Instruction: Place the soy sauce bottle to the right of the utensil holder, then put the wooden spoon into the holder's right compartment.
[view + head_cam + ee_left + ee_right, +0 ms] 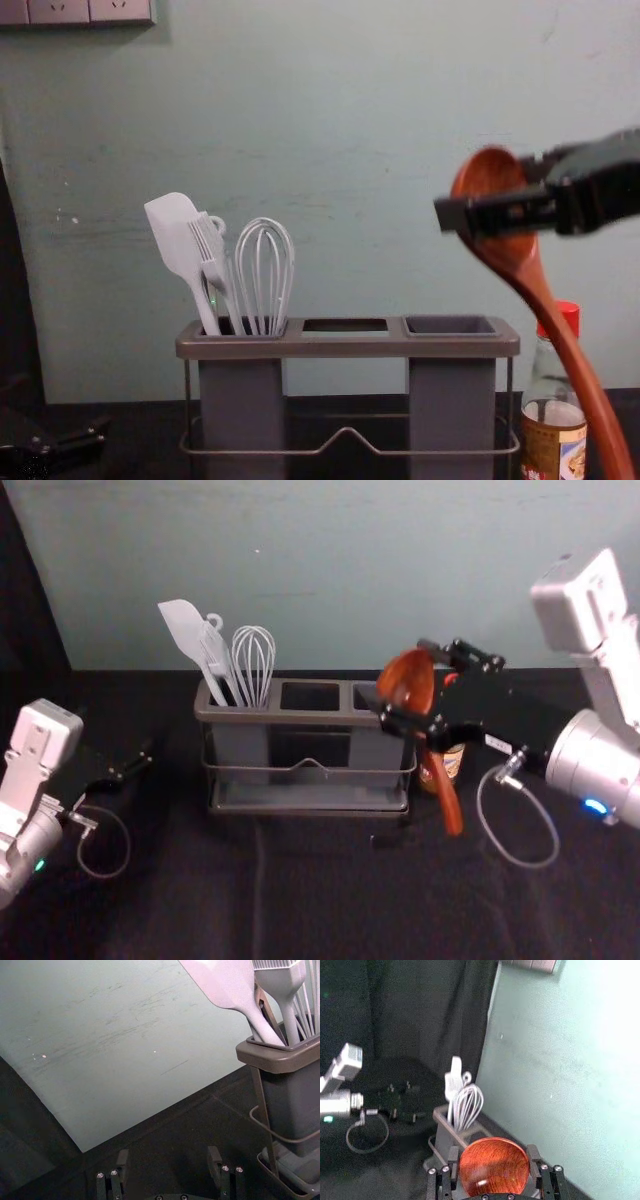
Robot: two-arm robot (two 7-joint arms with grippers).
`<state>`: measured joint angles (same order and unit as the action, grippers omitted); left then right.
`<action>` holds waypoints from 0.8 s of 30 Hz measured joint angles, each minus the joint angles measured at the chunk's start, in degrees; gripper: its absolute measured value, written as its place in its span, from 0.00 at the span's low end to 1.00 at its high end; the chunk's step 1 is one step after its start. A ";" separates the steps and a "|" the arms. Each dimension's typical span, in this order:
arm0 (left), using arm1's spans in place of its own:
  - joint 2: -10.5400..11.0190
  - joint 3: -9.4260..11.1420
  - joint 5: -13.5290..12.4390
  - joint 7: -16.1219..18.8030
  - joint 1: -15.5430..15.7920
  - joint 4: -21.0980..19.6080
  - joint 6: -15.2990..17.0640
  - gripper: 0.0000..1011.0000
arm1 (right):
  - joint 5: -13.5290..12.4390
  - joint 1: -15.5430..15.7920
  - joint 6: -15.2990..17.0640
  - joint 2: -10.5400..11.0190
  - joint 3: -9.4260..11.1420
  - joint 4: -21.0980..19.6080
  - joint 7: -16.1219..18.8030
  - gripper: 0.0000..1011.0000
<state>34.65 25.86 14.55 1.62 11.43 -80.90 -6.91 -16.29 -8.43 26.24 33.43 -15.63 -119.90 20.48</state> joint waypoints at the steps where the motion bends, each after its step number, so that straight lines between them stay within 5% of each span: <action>1: 0.00 0.00 0.00 0.00 0.00 0.00 0.00 1.00 | -0.08 0.00 -0.42 -0.11 0.17 -0.14 -0.06 0.82; 11: 0.00 0.00 0.00 0.00 0.00 0.00 0.00 1.00 | -0.77 -1.94 -4.93 -1.77 1.03 -0.23 -0.68 0.82; 24: 0.00 0.00 0.00 0.00 0.00 0.00 0.00 1.00 | -1.05 -11.90 -8.46 -5.55 -1.93 8.77 -0.10 0.82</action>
<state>34.65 25.86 14.55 1.62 11.43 -80.90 -6.91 -17.34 -20.33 17.78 27.88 -17.56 -111.13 20.38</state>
